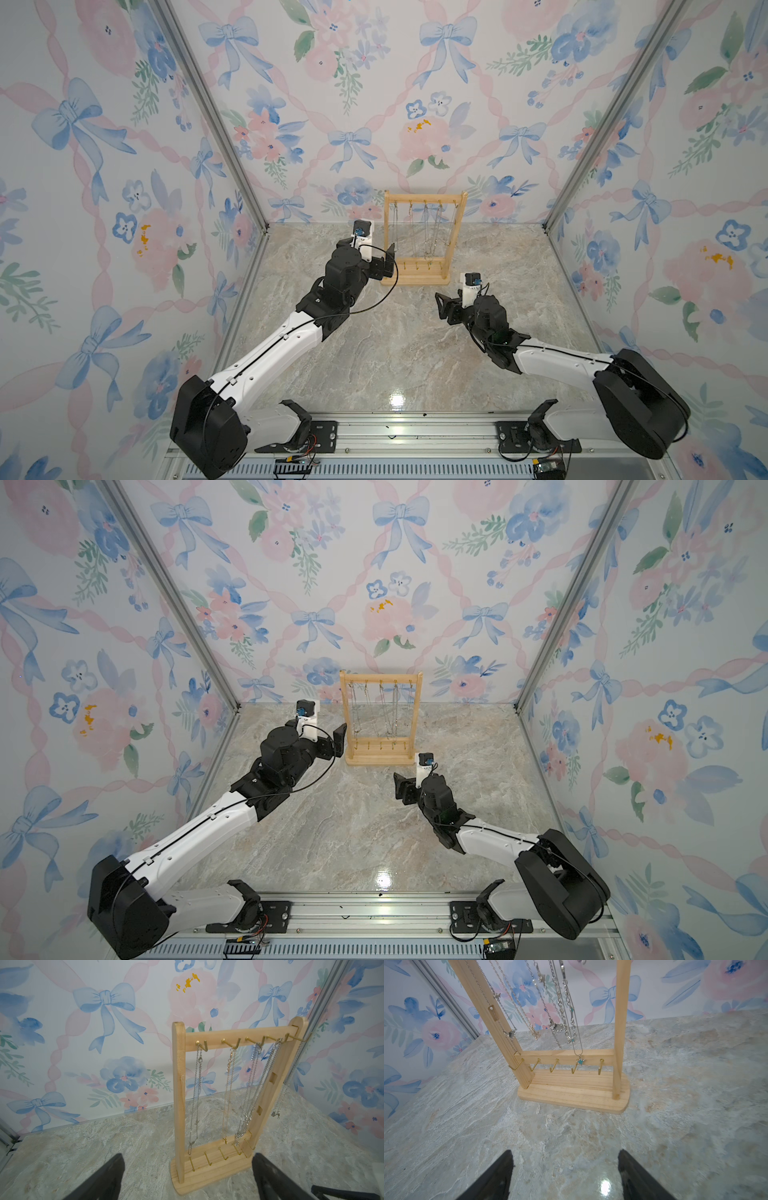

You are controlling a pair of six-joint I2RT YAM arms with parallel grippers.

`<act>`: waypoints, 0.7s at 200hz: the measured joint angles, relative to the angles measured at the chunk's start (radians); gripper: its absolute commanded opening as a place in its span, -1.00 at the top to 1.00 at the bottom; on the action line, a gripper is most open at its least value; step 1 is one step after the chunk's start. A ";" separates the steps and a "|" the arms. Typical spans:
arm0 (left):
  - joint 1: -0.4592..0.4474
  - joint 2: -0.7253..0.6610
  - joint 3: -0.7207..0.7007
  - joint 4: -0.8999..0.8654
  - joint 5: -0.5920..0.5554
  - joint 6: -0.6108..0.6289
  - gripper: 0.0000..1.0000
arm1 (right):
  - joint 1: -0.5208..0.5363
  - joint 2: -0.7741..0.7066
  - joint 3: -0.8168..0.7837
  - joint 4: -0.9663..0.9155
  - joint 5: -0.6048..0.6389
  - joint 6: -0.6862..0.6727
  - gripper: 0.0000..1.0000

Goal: Take the necklace off the jewelry display stand
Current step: Move the stand to the center of the board.

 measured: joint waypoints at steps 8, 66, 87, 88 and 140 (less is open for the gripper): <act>0.000 -0.010 -0.016 -0.013 0.003 0.012 -0.96 | 0.000 -0.015 -0.013 0.019 0.018 0.006 -0.61; 0.000 -0.069 -0.139 -0.076 0.021 0.031 -0.96 | 0.012 -0.043 -0.093 0.145 0.111 0.031 -0.57; 0.001 -0.076 -0.158 -0.088 0.021 0.000 -0.96 | 0.010 -0.080 -0.102 0.143 0.133 0.022 -0.56; 0.001 -0.076 -0.159 -0.089 0.021 -0.001 -0.96 | 0.009 -0.084 -0.102 0.142 0.134 0.020 -0.56; 0.003 -0.079 -0.164 -0.093 0.040 -0.053 -0.96 | -0.003 -0.202 -0.051 0.031 0.153 -0.010 -0.44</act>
